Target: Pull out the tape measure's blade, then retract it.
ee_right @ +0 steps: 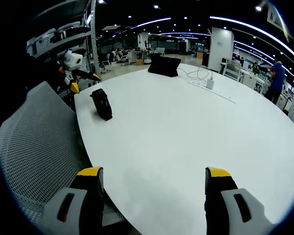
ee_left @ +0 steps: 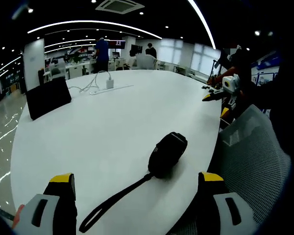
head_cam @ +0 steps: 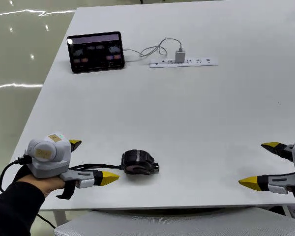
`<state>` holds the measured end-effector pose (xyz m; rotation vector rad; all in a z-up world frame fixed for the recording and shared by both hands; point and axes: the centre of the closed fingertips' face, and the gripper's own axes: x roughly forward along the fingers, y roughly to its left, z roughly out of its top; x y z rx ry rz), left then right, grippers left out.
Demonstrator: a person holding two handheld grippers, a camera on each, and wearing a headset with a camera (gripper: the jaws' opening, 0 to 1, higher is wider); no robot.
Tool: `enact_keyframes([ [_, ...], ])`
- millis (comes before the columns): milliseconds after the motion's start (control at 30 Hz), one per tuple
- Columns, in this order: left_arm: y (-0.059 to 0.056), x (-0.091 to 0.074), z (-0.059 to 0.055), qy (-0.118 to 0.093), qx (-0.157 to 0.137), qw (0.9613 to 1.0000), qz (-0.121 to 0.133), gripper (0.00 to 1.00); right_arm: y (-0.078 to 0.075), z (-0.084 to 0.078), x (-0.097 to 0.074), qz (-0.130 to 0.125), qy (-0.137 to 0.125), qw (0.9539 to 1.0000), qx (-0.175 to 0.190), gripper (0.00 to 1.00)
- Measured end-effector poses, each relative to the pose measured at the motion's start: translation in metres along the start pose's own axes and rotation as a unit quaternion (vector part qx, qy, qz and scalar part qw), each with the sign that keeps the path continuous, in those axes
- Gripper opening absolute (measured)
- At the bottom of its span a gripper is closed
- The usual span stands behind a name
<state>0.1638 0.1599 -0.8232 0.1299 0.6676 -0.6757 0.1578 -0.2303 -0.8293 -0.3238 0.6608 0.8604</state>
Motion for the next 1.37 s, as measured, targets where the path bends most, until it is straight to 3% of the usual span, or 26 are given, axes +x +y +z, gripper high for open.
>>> enact_keyframes([
  [233, 0.01, -0.007, -0.015, 0.023, -0.008, 0.9997, 0.006, 0.99, -0.011, -0.009, -0.018, -0.025, -0.005, 0.9996, 0.012, 0.95],
  [400, 0.014, -0.01, -0.014, 0.02, -0.014, 0.9997, 0.008, 0.99, -0.01, -0.027, -0.02, -0.015, 0.016, 0.9997, 0.01, 1.0],
  [500, 0.014, -0.01, -0.011, 0.017, -0.021, 0.9996, 0.005, 1.0, -0.009, -0.016, -0.024, -0.01, -0.005, 0.9998, 0.015, 1.0],
  [633, 0.012, -0.01, -0.006, 0.01, -0.017, 0.9998, 0.003, 1.0, -0.012, -0.012, -0.026, -0.014, -0.008, 0.9998, 0.01, 1.0],
  [733, 0.012, -0.01, -0.009, 0.02, -0.01, 0.9997, 0.002, 1.0, -0.011, -0.013, -0.024, -0.008, -0.005, 0.9999, 0.006, 1.0],
  [1367, 0.016, -0.013, -0.001, 0.027, -0.005, 0.9996, -0.004, 1.0, -0.008, -0.016, -0.027, -0.004, 0.005, 1.0, 0.008, 1.0],
])
